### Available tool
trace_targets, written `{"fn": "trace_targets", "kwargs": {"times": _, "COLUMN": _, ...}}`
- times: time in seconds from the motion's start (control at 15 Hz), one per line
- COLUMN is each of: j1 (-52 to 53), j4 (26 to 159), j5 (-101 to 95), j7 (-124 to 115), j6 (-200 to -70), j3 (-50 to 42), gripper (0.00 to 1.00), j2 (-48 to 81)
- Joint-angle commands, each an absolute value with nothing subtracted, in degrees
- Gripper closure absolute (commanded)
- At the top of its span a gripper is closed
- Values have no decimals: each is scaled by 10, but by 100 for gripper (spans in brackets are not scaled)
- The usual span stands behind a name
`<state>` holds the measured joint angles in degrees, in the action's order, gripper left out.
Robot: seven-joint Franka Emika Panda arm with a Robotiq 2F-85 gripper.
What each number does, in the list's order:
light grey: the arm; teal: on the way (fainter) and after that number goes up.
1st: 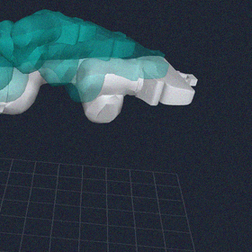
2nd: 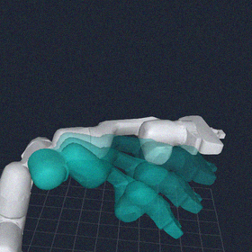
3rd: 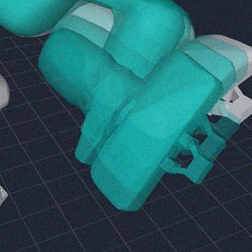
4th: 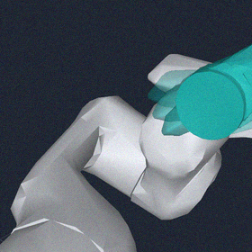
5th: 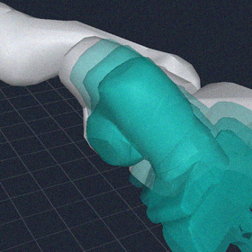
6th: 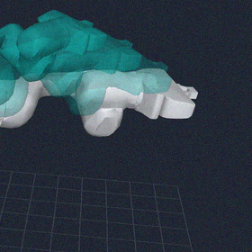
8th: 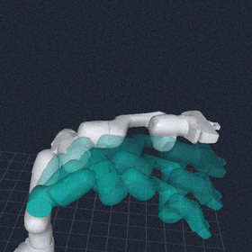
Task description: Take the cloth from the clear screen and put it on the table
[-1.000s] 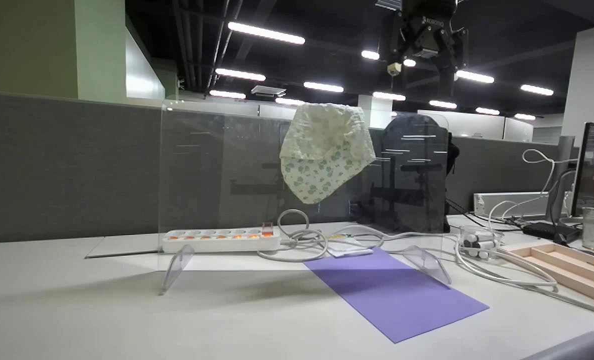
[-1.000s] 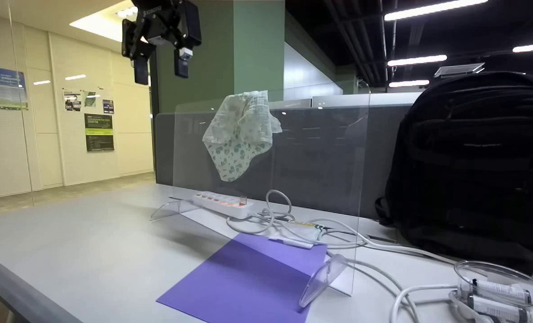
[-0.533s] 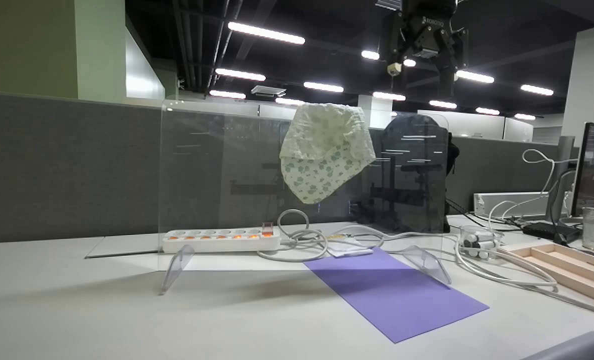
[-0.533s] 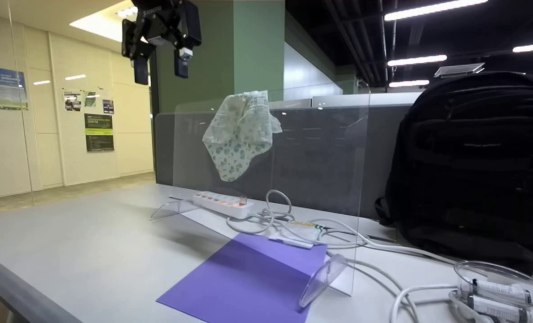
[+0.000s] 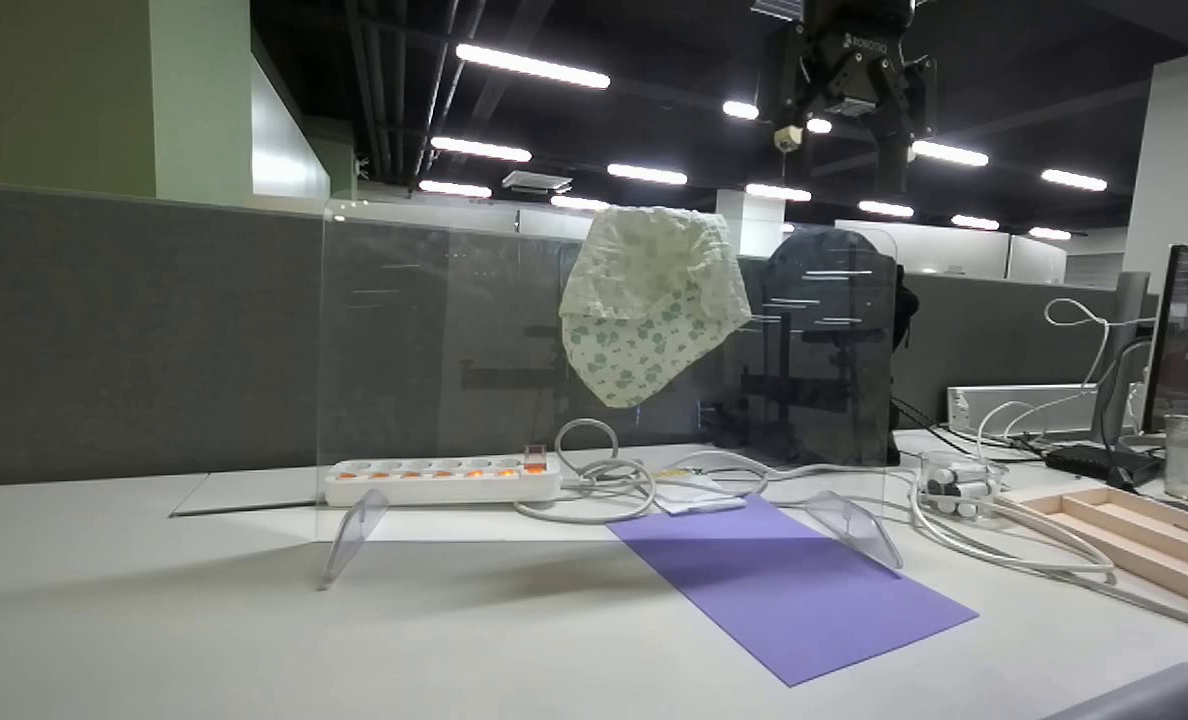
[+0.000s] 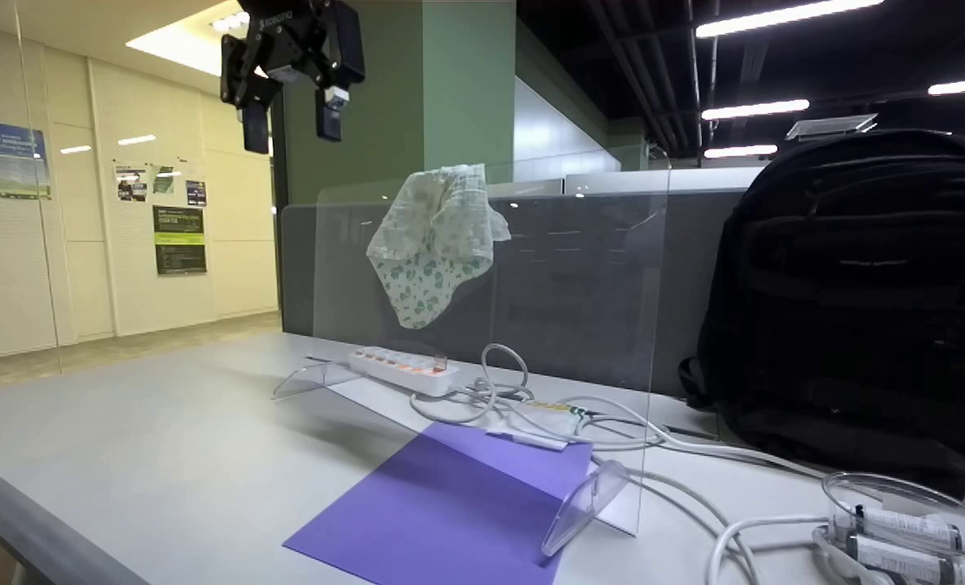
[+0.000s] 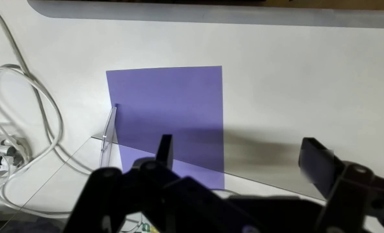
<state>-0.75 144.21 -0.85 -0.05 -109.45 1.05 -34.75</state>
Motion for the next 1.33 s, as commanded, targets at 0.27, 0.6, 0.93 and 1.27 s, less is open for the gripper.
{"fn": "trace_targets", "kwargs": {"times": 0.27, "j1": -13, "j4": 1440, "j5": -12, "j7": -28, "j6": -1161, "j3": 12, "gripper": 0, "j2": -323}}
{"fn": "trace_targets", "kwargs": {"times": 0.6, "j1": -25, "j4": 1443, "j5": -28, "j7": -52, "j6": -1219, "j3": 20, "gripper": 0, "j2": -323}}
{"fn": "trace_targets", "kwargs": {"times": 0.93, "j1": -57, "j4": 1446, "j5": -59, "j7": -93, "j6": -1374, "j3": 26, "gripper": 0, "j2": -291}}
{"fn": "trace_targets", "kwargs": {"times": 1.27, "j1": -77, "j4": 1436, "j5": -57, "j7": -129, "j6": -1471, "j3": 28, "gripper": 0, "j2": -226}}
